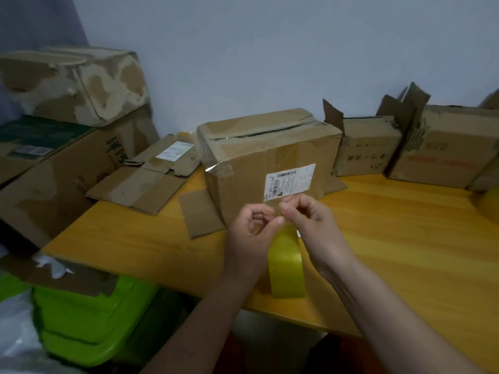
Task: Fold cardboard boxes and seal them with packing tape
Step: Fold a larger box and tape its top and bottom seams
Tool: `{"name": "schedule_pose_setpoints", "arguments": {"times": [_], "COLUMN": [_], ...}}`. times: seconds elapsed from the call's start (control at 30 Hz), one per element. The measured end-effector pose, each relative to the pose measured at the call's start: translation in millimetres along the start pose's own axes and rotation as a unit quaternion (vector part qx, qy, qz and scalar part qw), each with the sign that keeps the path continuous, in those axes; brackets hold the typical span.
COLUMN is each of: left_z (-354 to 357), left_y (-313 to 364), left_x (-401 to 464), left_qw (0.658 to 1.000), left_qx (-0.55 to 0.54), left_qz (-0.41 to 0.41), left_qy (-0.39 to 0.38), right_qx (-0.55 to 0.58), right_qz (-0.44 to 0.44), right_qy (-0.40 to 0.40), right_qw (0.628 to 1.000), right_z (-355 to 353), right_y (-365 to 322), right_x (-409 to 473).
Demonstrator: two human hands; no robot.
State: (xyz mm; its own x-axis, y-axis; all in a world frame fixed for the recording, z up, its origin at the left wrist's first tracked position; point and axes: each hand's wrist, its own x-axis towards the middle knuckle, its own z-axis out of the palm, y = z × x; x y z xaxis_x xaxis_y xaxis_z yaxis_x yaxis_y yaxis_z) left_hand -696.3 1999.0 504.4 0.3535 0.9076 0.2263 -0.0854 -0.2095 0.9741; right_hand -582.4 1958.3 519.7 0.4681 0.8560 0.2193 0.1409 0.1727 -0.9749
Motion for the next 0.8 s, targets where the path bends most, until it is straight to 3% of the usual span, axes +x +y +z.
{"name": "schedule_pose_setpoints", "arguments": {"times": [0.13, 0.3, 0.53, 0.8], "left_z": [8.0, 11.7, 17.4, 19.8], "left_y": [3.2, 3.9, 0.5, 1.2], "left_x": [-0.9, -5.2, -0.7, 7.0], "left_qw": [0.999, 1.0, 0.993, 0.99], "left_qx": [-0.037, -0.006, 0.075, 0.127], "left_qz": [-0.024, -0.013, 0.082, 0.049], "left_qy": [0.006, -0.003, -0.044, -0.03], "right_qx": [0.02, 0.049, 0.047, -0.094], "right_qz": [0.018, 0.038, 0.023, -0.01], "right_qy": [0.028, 0.059, 0.046, 0.034], "right_qw": [0.999, 0.996, 0.998, 0.995], "right_z": [-12.9, -22.4, -26.4, -30.7], "right_y": [-1.3, -0.5, 9.7, 6.3], "right_x": [-6.1, -8.8, -6.9, -10.9]}}
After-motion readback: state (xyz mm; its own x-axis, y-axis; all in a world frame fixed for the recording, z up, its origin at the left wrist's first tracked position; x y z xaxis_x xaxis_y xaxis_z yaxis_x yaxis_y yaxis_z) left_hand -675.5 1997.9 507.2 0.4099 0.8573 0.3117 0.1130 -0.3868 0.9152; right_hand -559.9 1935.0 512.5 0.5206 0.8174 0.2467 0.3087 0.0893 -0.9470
